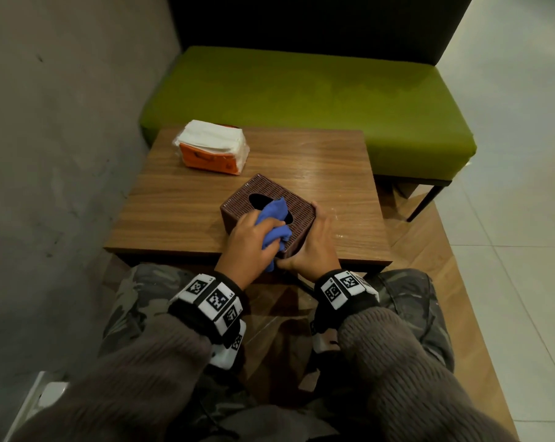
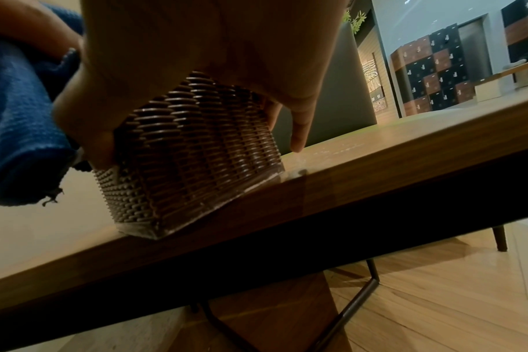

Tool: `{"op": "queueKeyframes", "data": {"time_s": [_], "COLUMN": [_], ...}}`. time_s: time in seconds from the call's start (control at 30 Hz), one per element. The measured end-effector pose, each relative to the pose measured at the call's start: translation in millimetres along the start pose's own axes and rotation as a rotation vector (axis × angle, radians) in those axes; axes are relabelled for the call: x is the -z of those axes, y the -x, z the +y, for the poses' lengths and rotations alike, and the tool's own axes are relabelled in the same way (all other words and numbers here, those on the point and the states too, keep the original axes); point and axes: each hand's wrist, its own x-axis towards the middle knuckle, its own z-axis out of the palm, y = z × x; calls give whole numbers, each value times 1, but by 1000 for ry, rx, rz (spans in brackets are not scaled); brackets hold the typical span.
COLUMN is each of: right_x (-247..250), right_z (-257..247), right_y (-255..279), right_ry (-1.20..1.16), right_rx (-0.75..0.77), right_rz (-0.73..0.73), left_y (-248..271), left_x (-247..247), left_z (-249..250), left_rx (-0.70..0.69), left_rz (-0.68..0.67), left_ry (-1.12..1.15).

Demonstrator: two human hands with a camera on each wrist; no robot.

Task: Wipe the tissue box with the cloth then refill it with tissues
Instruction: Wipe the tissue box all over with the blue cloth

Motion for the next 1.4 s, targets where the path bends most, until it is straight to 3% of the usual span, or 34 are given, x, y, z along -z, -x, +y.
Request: {"op": "queueKeyframes", "data": {"time_s": [0.37, 0.53, 0.63, 0.7, 0.8, 0.87, 0.93, 1.1, 1.17, 1.23, 1.33, 1.4], "right_x": [-1, -3, -6, -6, -4, -3, -2, -1, -2, -3, -3, -2], "right_z": [2, 3, 3, 3, 7, 7, 6, 4, 4, 3, 5, 4], "right_y": [-3, -4, -5, -5, -4, -2, -2, -5, -6, -6, -4, -3], "right_ry": [-3, 13, 14, 3, -20, -23, -18, 4, 8, 7, 14, 24], "right_rx": [19, 26, 18, 17, 31, 47, 38, 46, 37, 28, 49, 34], "right_rz": [-15, 13, 31, 17, 4, 1, -4, 0, 8, 10, 15, 9], "left_y": [0, -25, -31, -17, 16, 21, 9, -35, -38, -25, 4, -4], "left_x": [12, 21, 15, 5, -7, -9, 0, 24, 21, 11, -1, 5], "left_z": [-6, -50, -45, -27, 0, -1, -12, -51, -43, -22, -5, -14], "left_rx": [-122, 187, 230, 159, -114, -184, -104, 228, 259, 113, -191, -141], "left_rz": [-133, 191, 242, 192, -28, -118, -88, 190, 197, 134, -88, -97], "left_ry": [-22, 67, 63, 58, 42, 38, 39, 20, -18, -73, -100, -64]}}
